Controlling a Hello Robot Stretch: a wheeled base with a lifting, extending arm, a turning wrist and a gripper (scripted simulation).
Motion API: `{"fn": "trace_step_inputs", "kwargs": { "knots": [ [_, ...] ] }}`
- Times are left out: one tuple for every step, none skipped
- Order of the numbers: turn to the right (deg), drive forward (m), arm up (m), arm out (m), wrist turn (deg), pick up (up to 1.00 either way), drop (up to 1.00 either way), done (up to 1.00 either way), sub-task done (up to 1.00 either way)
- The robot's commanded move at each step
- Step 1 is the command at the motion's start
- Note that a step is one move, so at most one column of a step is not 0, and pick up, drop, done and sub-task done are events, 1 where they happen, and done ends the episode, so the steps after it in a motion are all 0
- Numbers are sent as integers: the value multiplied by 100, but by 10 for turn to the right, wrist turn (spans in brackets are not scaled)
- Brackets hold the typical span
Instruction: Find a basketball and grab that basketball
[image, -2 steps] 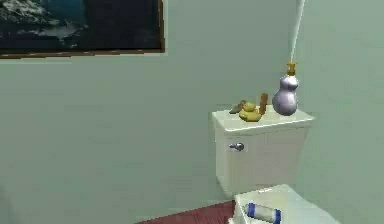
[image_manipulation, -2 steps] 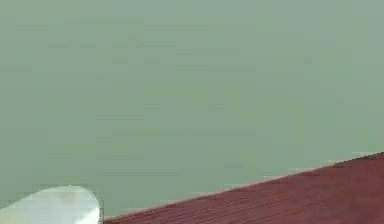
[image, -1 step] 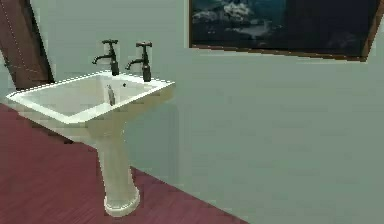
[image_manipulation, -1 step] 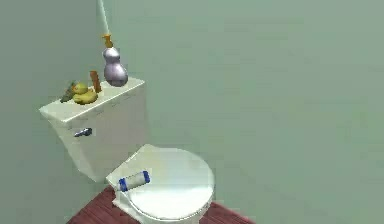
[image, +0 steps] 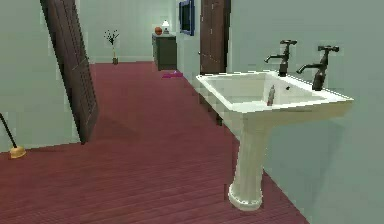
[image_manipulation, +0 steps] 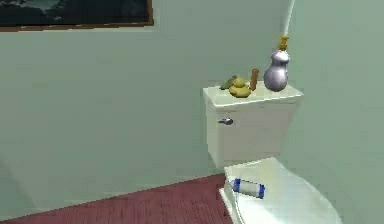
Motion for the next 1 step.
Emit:
{"fn": "trace_step_inputs", "kwargs": {
  "knots": [
    [-240, 0, 0, 0, 0, 0, 0, 0, 0]
  ]
}}
